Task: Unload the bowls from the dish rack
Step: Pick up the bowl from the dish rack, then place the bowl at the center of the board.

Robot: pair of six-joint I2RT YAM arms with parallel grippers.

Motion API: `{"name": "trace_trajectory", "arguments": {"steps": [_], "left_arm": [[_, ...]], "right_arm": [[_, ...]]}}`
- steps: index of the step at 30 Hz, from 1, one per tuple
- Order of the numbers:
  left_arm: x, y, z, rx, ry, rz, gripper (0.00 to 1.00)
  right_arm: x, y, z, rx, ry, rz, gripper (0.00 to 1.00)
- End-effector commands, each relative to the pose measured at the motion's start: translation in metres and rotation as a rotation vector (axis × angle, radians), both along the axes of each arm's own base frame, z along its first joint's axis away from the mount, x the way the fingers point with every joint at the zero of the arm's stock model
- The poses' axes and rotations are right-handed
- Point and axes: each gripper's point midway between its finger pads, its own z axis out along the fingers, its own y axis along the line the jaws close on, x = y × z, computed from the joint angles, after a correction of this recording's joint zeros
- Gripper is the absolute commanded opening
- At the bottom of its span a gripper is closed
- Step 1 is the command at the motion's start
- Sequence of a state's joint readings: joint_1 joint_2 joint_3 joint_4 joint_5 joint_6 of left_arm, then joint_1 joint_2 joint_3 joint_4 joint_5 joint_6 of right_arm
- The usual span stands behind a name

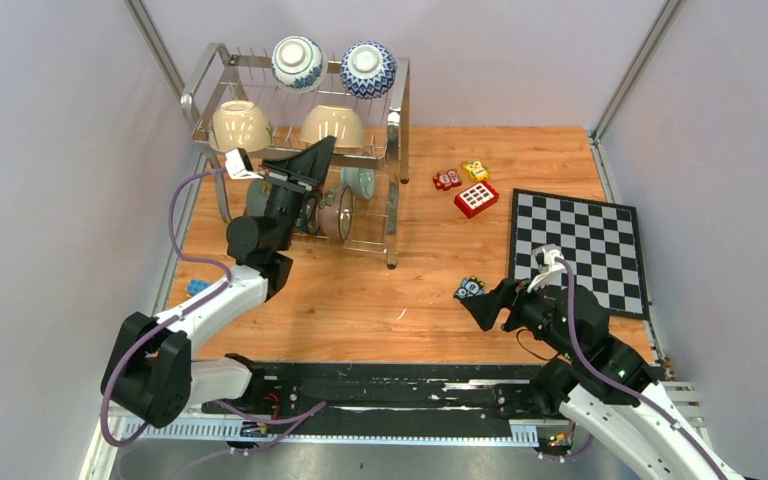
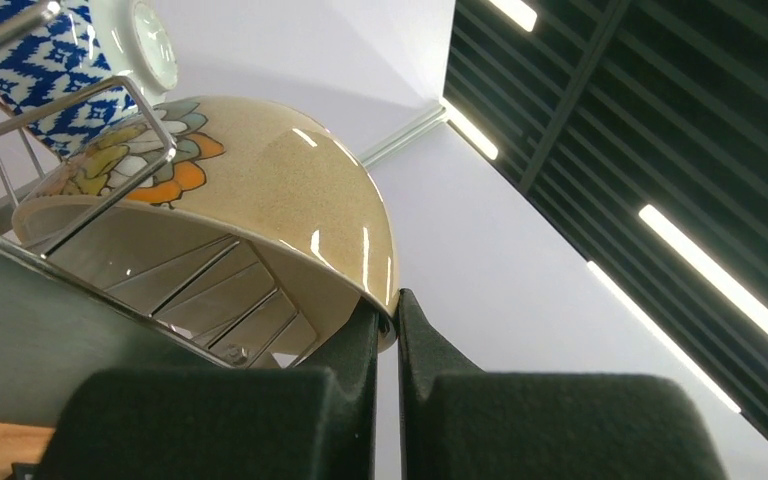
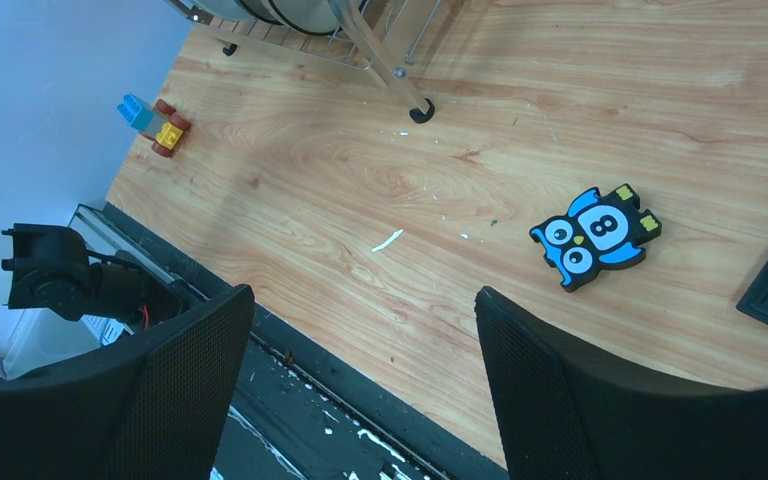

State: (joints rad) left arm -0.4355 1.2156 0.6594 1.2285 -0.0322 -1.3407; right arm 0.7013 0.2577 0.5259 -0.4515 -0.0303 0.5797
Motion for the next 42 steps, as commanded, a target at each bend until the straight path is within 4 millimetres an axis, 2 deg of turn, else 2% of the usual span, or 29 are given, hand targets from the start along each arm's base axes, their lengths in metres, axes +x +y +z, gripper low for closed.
{"name": "trace_trajectory", "arguments": {"steps": [1, 9, 15, 27, 34, 42], "left_arm": [[-0.018, 0.011, 0.042, -0.061, -0.173, 0.034, 0.00], [-0.022, 0.013, 0.050, -0.068, -0.227, 0.050, 0.00], [-0.031, 0.021, 0.068, -0.073, -0.304, 0.098, 0.00], [-0.043, 0.020, 0.100, -0.088, -0.392, 0.083, 0.00], [-0.061, 0.015, 0.128, -0.033, -0.442, 0.063, 0.00], [-0.091, 0.014, 0.145, 0.109, -0.452, 0.067, 0.00]], "right_arm": [[-0.004, -0.005, -0.012, -0.029, 0.018, -0.006, 0.85], [-0.005, -0.008, -0.012, -0.036, 0.016, -0.011, 0.85], [-0.005, -0.008, -0.011, -0.036, 0.013, -0.009, 0.85], [-0.008, -0.009, -0.007, -0.020, 0.002, -0.008, 0.85], [-0.008, -0.011, -0.001, -0.014, -0.010, -0.013, 0.85], [-0.002, -0.018, 0.011, -0.020, -0.049, -0.056, 0.85]]}}
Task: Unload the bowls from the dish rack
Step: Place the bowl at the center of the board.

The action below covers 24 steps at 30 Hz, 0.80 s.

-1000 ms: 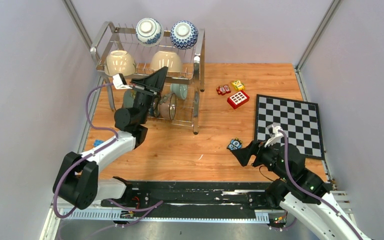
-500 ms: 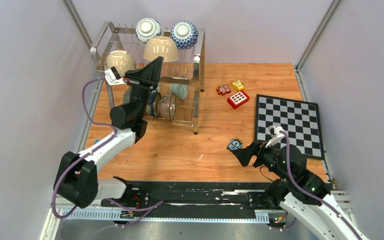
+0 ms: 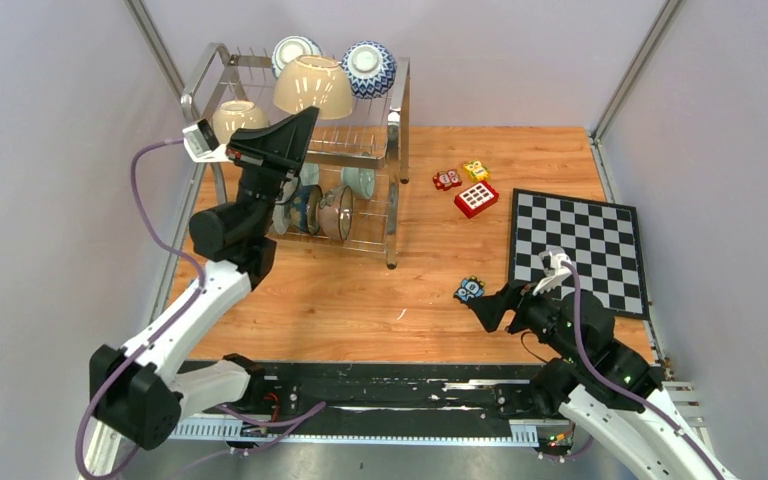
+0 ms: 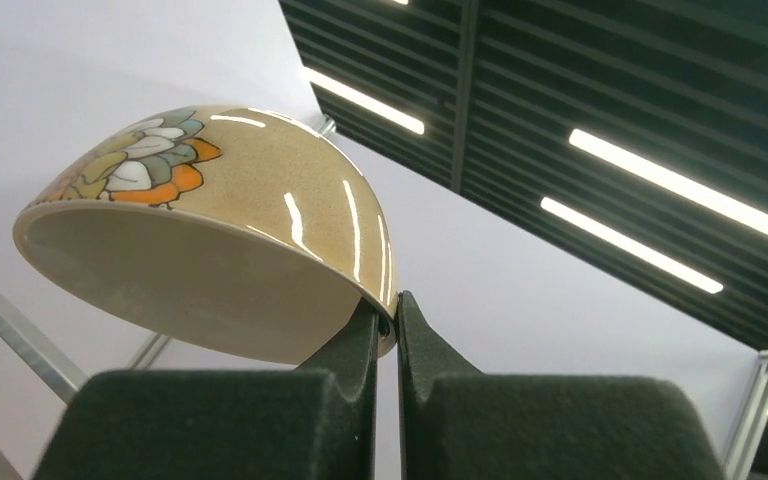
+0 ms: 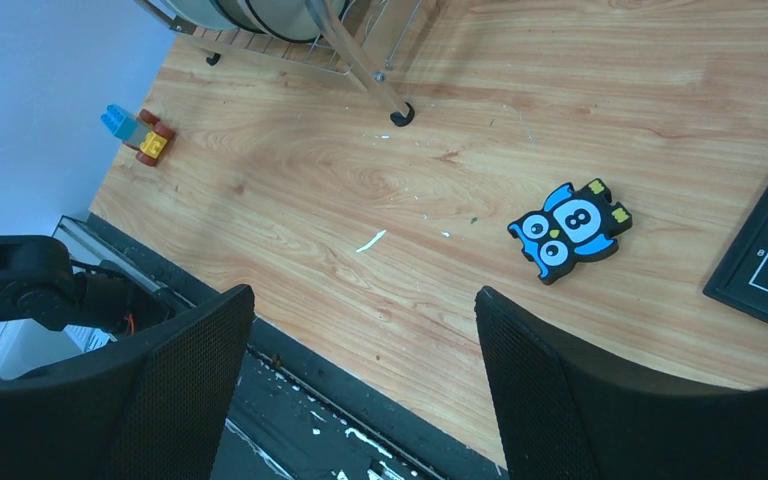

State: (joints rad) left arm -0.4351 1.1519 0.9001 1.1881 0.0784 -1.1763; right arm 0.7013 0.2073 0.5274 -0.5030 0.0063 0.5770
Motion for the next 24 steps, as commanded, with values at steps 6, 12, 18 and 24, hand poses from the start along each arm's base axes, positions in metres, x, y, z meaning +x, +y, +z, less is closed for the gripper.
{"name": "trace_trajectory", "arguments": {"steps": [6, 12, 18, 24], "left_arm": [[-0.046, 0.003, 0.024, 0.241, -0.034, 0.083, 0.00], [-0.061, 0.006, 0.017, 0.362, -0.007, 0.126, 0.00], [-0.056, 0.011, -0.004, 0.505, 0.151, 0.168, 0.00], [-0.064, 0.014, -0.007, 0.577, 0.141, 0.193, 0.00]], "right_arm": [[0.007, -0.008, 0.024, -0.031, -0.061, -0.037, 0.84], [0.012, -0.006, 0.039, -0.050, -0.092, -0.035, 0.83], [0.015, -0.006, 0.048, -0.070, -0.108, -0.031, 0.82], [0.015, -0.006, 0.050, -0.071, -0.114, -0.032, 0.82]]}}
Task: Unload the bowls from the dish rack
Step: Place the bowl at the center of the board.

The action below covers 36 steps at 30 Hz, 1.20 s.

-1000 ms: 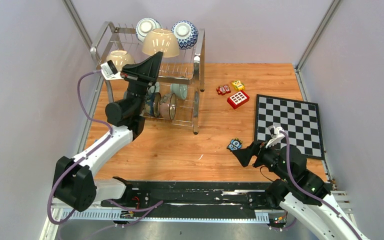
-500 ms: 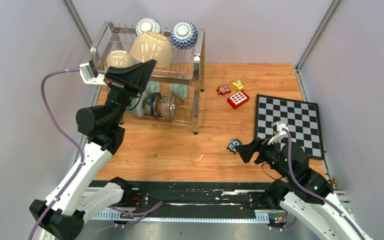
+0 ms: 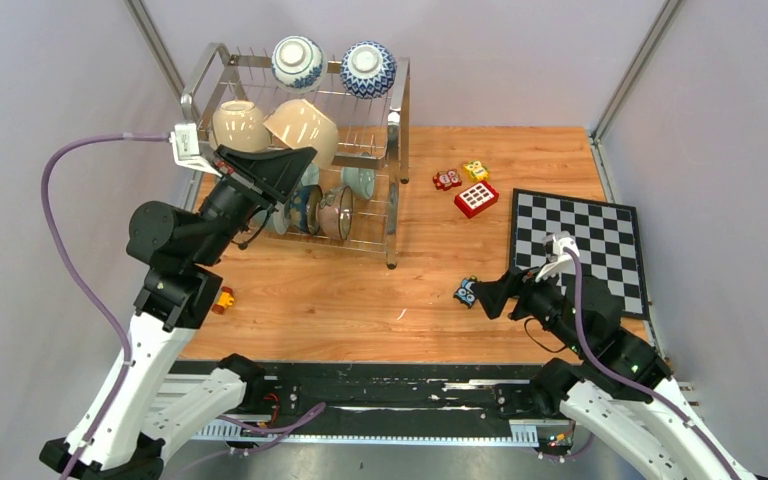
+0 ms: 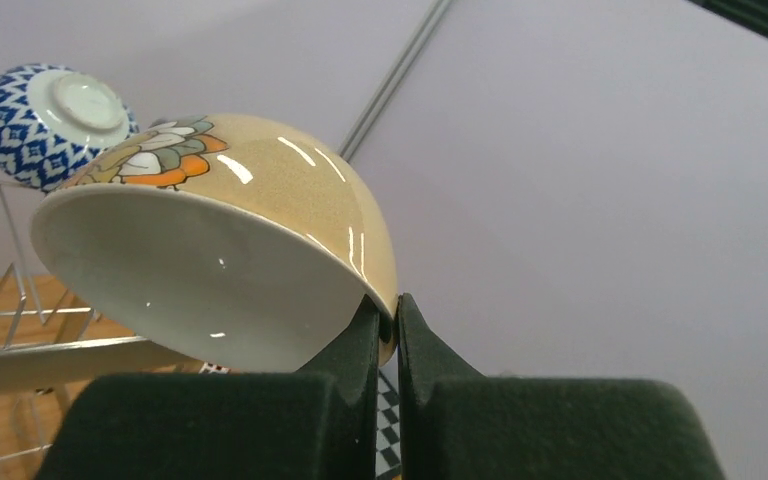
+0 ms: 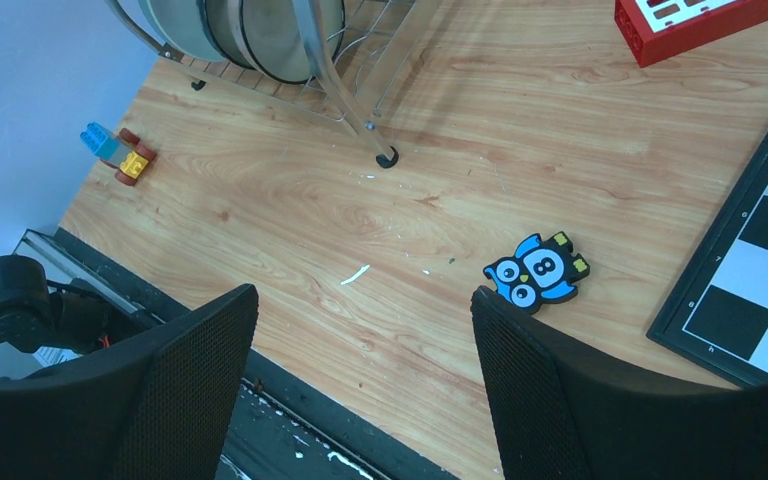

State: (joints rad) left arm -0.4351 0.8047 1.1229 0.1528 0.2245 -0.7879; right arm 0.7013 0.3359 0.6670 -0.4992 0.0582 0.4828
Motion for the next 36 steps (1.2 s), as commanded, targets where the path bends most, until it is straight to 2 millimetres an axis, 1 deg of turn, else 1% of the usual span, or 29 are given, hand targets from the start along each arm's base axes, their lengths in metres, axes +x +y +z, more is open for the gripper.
{"name": "trace_trajectory", "arguments": {"steps": [1, 2, 3, 7, 10, 14, 18, 25, 29, 31, 33, 36], "left_arm": [[-0.016, 0.008, 0.012, 0.085, -0.058, 0.033, 0.00], [-0.017, 0.009, 0.012, 0.103, -0.056, 0.038, 0.00], [-0.016, 0.009, 0.006, 0.133, -0.031, 0.044, 0.00], [-0.020, 0.012, -0.006, 0.228, 0.025, 0.054, 0.00], [-0.029, 0.016, -0.011, 0.275, 0.034, 0.052, 0.00], [-0.040, 0.025, -0.018, 0.329, 0.042, 0.078, 0.00], [-0.043, 0.029, -0.036, 0.367, 0.066, 0.088, 0.00], [-0.039, 0.021, -0.074, 0.384, 0.132, 0.044, 0.00], [-0.039, 0.016, -0.096, 0.382, 0.175, 0.010, 0.00], [-0.039, 0.014, -0.108, 0.380, 0.198, 0.000, 0.00], [-0.038, 0.011, -0.122, 0.383, 0.222, -0.016, 0.00], [-0.038, 0.009, -0.140, 0.385, 0.253, -0.034, 0.00]], "right_arm": [[0.000, -0.002, 0.015, 0.005, -0.041, -0.003, 0.82], [0.000, -0.002, 0.014, 0.004, -0.040, -0.003, 0.82], [0.000, -0.003, 0.014, 0.002, -0.040, -0.004, 0.81], [0.000, -0.004, 0.015, -0.004, -0.043, -0.009, 0.81], [0.001, -0.005, 0.016, -0.012, -0.051, -0.011, 0.81], [0.002, -0.006, 0.019, -0.022, -0.058, -0.016, 0.81], [0.003, -0.005, 0.016, -0.026, -0.047, -0.017, 0.81], [0.002, 0.000, 0.008, -0.009, -0.016, -0.005, 0.81], [0.000, 0.016, -0.007, 0.044, 0.046, 0.037, 0.80], [-0.005, 0.034, -0.019, 0.092, 0.113, 0.103, 0.79], [-0.008, 0.052, -0.025, 0.157, 0.179, 0.152, 0.80], [-0.007, 0.072, -0.027, 0.230, 0.242, 0.198, 0.81]]}}
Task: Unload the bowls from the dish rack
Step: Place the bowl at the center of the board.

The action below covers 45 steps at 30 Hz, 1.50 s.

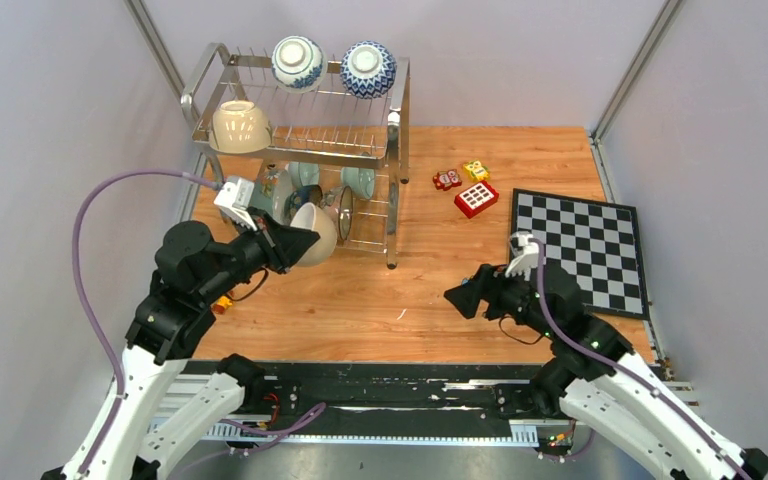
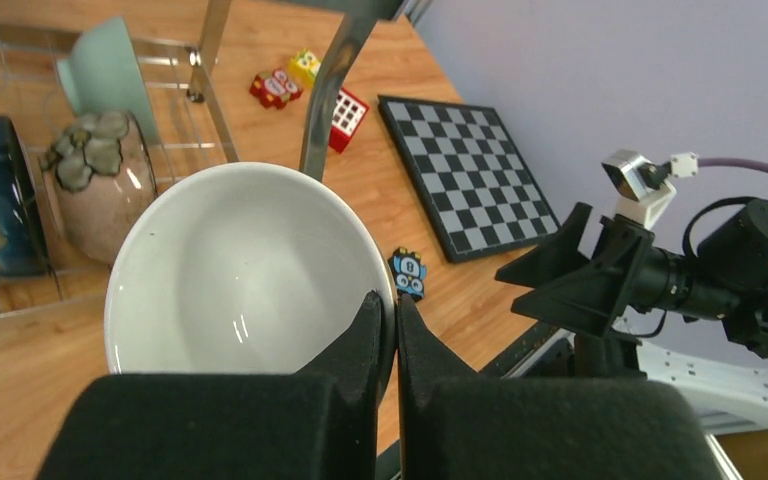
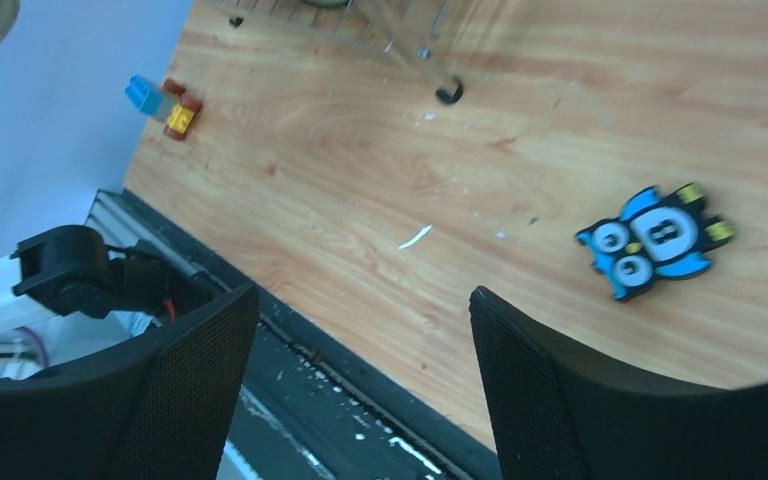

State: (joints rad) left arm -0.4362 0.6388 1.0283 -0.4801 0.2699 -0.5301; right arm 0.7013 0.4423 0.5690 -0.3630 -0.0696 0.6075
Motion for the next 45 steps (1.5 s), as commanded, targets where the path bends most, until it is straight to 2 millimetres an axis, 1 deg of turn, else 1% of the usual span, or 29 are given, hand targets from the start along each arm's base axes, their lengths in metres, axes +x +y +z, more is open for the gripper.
{"name": "trace_trajectory", "arguments": {"steps": [1, 4, 6, 9, 12, 17, 21, 29, 34, 38, 41, 45], "left_arm": [[-0.009, -0.006, 0.011, -0.062, -0.067, -0.047, 0.00], [-0.009, -0.009, -0.013, -0.052, -0.018, -0.058, 0.00], [-0.007, -0.010, -0.032, -0.044, 0.022, -0.057, 0.00], [-0.005, -0.011, -0.063, -0.028, 0.084, -0.053, 0.00], [-0.002, -0.012, -0.091, -0.018, 0.135, -0.043, 0.00], [0.002, -0.012, -0.117, -0.001, 0.182, -0.023, 0.00], [0.005, -0.012, -0.136, 0.032, 0.220, -0.013, 0.00], [0.000, -0.015, -0.175, 0.098, 0.296, -0.004, 0.00], [-0.003, -0.017, -0.189, 0.180, 0.325, 0.010, 0.00], [-0.003, -0.023, -0.188, 0.228, 0.304, 0.015, 0.00], [-0.005, -0.028, -0.190, 0.290, 0.284, 0.009, 0.00], [-0.012, -0.043, -0.193, 0.400, 0.243, -0.029, 0.00]], "right_arm": [[-0.008, 0.039, 0.005, 0.169, 0.112, 0.107, 0.81], [-0.005, 0.052, 0.006, 0.165, 0.147, 0.124, 0.82], [-0.004, 0.058, 0.002, 0.138, 0.166, 0.132, 0.82], [-0.003, 0.063, -0.008, 0.109, 0.188, 0.134, 0.81], [-0.004, 0.065, -0.015, 0.104, 0.196, 0.133, 0.81], [-0.005, 0.060, -0.023, 0.075, 0.200, 0.123, 0.81], [-0.005, 0.056, -0.027, 0.061, 0.192, 0.113, 0.81], [-0.008, 0.049, -0.037, 0.033, 0.193, 0.105, 0.80], [-0.010, 0.044, -0.044, -0.003, 0.196, 0.103, 0.80], [-0.012, 0.038, -0.050, -0.042, 0.199, 0.102, 0.80], [-0.013, 0.033, -0.053, -0.075, 0.199, 0.102, 0.79], [-0.016, 0.026, -0.059, -0.122, 0.208, 0.100, 0.79]]}}
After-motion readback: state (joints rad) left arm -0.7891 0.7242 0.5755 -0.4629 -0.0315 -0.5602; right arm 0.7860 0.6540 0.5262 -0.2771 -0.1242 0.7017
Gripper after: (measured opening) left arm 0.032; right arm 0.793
